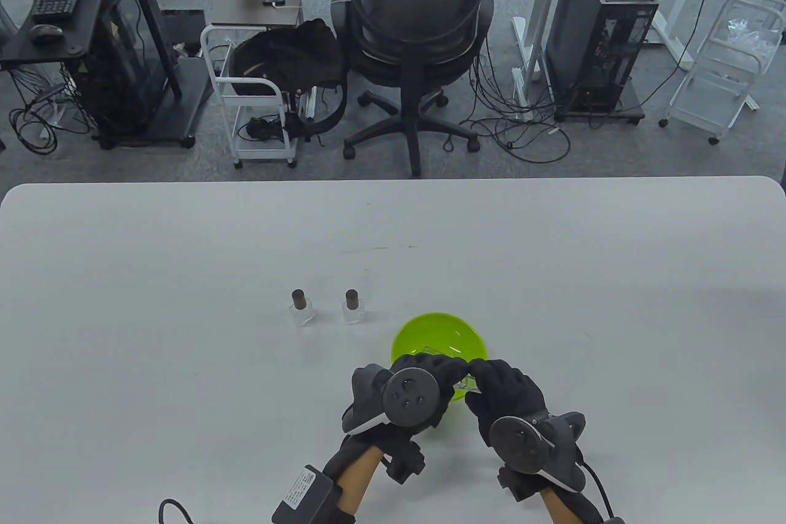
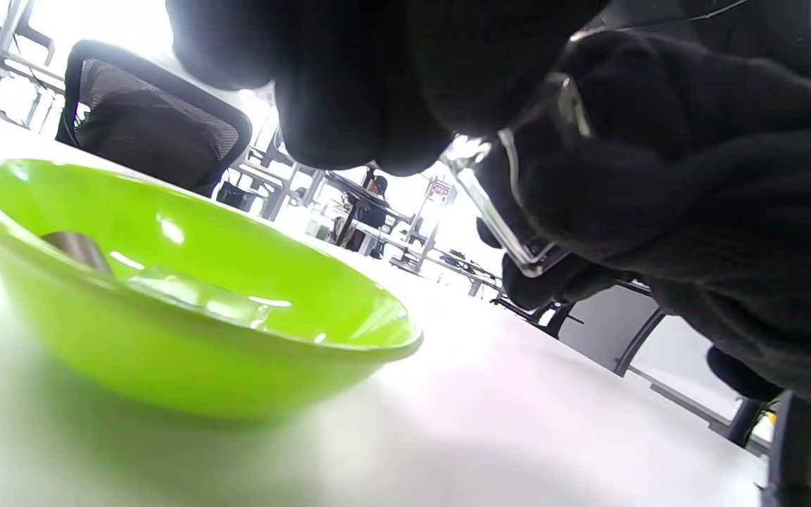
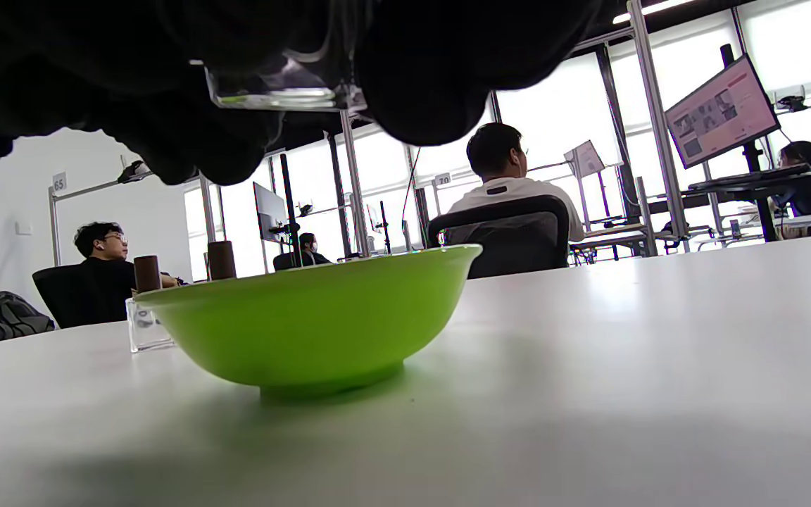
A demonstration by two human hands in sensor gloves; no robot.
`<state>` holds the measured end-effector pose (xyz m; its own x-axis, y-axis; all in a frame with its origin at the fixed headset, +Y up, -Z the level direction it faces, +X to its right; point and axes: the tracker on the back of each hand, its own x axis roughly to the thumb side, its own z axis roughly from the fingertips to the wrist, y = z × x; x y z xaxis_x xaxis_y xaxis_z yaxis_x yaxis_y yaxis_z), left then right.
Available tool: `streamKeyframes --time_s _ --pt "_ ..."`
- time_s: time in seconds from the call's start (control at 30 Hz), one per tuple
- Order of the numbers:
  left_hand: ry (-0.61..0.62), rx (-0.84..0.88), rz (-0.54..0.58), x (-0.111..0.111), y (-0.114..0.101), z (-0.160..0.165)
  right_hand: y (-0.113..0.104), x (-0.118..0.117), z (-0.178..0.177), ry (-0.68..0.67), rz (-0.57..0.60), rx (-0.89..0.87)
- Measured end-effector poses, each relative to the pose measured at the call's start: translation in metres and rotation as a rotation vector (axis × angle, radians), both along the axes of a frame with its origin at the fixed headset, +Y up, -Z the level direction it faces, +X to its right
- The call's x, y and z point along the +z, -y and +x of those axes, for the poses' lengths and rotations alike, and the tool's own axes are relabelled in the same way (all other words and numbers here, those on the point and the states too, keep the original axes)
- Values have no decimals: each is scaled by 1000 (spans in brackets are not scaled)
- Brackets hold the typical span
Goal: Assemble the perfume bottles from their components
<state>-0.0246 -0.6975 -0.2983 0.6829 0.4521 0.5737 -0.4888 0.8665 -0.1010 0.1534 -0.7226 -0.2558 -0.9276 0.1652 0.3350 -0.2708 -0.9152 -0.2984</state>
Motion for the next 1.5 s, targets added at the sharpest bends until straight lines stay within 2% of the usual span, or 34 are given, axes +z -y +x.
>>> streamKeyframes --time_s 0.1,0.17,0.2,0.33,0.4,0.57,0.67,0.77,0.9,1.0,1.1,1.2,1.27,1.33,1.43,1.5 --pt "3 101 -101 -5 3 -6 1 0 0 2 12 26" --pt "-84 155 -135 -8 6 -9 0 1 -1 -1 14 22" --pt "-115 145 -148 -8 7 -8 -1 2 -3 -4 21 10" --pt "-81 70 -226 -8 5 -3 -1 3 -3 -2 42 46" --pt "-67 55 -188 -6 4 0 -1 2 -2 -4 23 22" --pt "-38 -53 20 3 -1 7 -1 0 1 -11 -10 -14" --pt "-28 -66 64 5 -2 7 -2 1 1 -11 -13 -11" --pt "-34 10 -2 2 -1 2 -4 2 0 -12 8 13" --pt "-49 20 -214 -7 5 -2 -5 4 0 -5 45 61" --pt "-23 -4 -244 -9 7 -1 -4 3 -1 -15 26 62" --pt "-18 -52 -156 -5 5 4 -4 2 0 -18 9 46" --pt "-30 -116 0 1 2 9 -6 1 3 -28 -18 -2" --pt "-46 -177 157 8 1 14 -7 1 5 -33 -37 -24" --pt "-54 -230 245 12 1 17 -8 0 7 -34 -46 -38" --pt "-64 -215 301 13 1 19 -8 -2 11 -16 -53 -38" --pt "-43 -205 269 9 -1 19 -9 -4 14 -5 -61 -41"
